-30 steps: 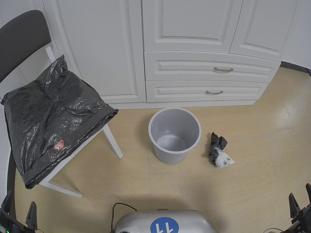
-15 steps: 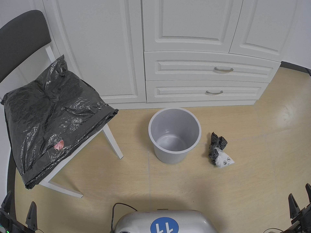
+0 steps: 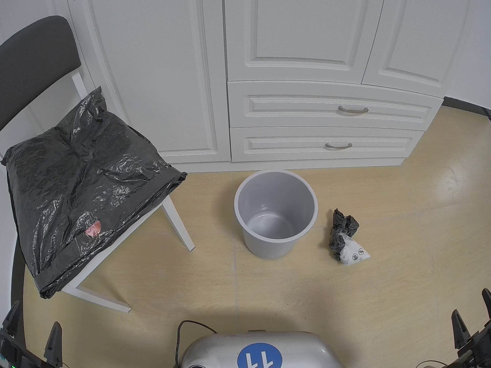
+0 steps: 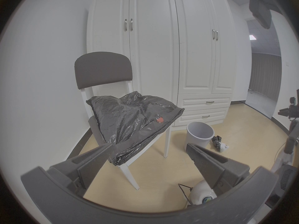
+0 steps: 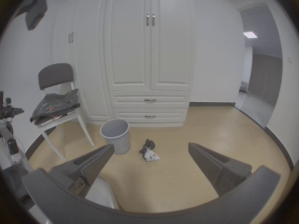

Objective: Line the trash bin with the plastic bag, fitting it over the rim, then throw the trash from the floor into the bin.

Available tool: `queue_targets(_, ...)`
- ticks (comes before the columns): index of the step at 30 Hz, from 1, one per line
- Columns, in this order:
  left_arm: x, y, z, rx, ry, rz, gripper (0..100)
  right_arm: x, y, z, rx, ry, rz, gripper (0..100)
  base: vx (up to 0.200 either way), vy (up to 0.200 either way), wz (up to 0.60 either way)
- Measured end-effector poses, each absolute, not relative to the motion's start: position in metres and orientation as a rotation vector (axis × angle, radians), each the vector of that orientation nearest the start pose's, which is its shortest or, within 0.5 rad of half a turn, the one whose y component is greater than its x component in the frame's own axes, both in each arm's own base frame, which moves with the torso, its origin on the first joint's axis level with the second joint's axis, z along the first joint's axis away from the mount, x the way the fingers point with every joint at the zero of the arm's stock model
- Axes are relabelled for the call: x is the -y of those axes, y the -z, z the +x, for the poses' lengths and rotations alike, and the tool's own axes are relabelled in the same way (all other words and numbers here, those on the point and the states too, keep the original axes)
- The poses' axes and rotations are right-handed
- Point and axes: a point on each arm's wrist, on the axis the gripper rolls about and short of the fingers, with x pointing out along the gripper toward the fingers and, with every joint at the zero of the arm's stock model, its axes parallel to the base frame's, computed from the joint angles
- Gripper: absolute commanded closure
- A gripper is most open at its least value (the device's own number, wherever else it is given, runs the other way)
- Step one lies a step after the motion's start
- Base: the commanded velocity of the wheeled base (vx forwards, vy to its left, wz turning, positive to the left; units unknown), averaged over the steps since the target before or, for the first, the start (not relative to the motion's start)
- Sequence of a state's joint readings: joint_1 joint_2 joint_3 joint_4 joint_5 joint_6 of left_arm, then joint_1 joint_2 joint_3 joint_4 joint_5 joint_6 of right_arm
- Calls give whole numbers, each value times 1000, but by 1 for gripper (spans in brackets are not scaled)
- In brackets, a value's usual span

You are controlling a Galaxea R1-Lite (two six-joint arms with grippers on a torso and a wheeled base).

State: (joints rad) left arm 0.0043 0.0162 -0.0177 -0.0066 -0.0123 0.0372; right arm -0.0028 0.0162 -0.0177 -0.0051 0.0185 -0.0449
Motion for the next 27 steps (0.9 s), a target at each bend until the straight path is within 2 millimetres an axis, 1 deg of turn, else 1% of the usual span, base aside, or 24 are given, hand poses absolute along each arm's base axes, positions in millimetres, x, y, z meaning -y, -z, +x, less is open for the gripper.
queue_targets(5,0,-82,-23,9,13,39,0,-1,-81,-23,8,-25,-50,0,0,0,0)
queue_targets(9,0,-82,-23,9,3,19,0,-1,-83,-23,22,-19,-5,0,0,0,0)
queue_targets(11,0,-82,-23,13,-13,-8,0,0,-88,-24,56,-17,50,0,0,0,0)
queue_targets(13,0,-85,-23,44,-26,-46,0,0,-98,-27,105,-21,105,0,0,0,0)
queue_targets(15,-1,-95,-24,131,-33,-89,0,0,-112,-32,152,-24,133,0,0,0,0)
queue_targets(19,-1,-115,-30,277,-35,-98,0,0,-123,-37,176,-17,86,0,0,0,0)
queue_targets(21,-1,-125,-34,322,-44,-74,0,0,-122,-37,167,-11,34,0,0,0,0)
queue_targets(27,-2,-130,-38,288,-113,-24,0,0,-117,-36,134,-6,1,0,0,0,0)
